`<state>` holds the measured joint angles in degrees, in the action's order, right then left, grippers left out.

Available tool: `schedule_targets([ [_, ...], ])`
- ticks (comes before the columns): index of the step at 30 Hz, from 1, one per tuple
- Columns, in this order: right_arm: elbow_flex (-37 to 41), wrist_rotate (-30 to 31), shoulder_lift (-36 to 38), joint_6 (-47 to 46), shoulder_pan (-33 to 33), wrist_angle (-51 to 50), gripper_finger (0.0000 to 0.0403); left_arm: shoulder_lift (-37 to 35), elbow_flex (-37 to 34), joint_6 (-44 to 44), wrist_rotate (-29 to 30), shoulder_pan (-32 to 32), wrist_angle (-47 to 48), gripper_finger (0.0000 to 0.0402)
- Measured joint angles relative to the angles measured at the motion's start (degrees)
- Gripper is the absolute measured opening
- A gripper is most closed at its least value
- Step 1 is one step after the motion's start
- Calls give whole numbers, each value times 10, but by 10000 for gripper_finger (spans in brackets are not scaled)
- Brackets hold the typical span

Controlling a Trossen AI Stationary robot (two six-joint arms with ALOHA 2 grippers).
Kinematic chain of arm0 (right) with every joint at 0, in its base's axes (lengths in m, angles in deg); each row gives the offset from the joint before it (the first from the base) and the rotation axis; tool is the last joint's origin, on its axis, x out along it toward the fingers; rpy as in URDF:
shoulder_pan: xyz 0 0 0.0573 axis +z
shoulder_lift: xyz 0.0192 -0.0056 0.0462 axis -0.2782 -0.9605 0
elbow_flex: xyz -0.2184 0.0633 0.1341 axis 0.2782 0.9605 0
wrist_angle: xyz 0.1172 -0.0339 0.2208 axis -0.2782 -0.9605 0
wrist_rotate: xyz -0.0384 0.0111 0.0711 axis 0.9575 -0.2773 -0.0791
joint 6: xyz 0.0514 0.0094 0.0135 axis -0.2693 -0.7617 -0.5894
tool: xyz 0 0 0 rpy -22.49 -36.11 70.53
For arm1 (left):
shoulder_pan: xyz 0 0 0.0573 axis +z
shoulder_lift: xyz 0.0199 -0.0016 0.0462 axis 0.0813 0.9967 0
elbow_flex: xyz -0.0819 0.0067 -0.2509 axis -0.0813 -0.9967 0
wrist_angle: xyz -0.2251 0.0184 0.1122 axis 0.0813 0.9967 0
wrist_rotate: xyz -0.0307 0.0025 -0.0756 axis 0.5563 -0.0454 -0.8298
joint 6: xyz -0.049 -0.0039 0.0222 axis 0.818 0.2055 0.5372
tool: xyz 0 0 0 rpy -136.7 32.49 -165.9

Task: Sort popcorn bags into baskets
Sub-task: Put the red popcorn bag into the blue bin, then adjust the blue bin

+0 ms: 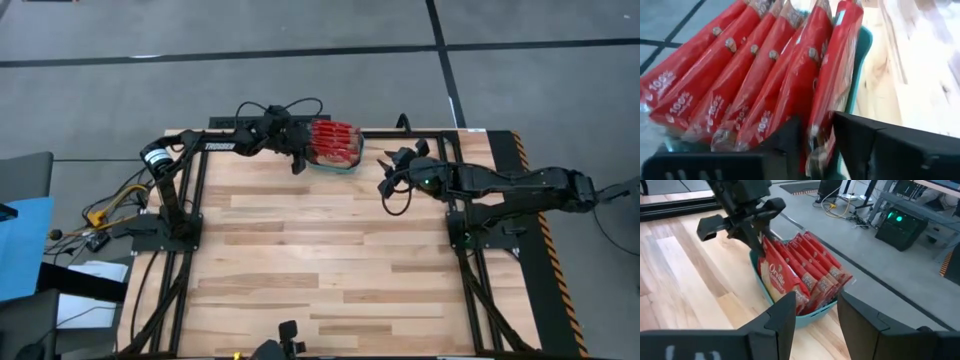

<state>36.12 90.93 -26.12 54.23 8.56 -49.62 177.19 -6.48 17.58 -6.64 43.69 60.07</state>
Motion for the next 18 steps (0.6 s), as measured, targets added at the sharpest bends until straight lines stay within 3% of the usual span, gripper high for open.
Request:
schedule_targets([
  [9,0,-31,0,-27,1,-7,173,-8,25,-18,-6,2,82,185],
  [13,12,-53,-8,-86,-8,-32,169,-33,26,-31,-9,4,112,205],
  [16,52,-105,-43,-121,-35,1,159,-60,26,-51,-10,4,134,210],
  [18,79,-159,-79,-125,-52,75,152,-80,26,-62,-10,4,140,210],
])
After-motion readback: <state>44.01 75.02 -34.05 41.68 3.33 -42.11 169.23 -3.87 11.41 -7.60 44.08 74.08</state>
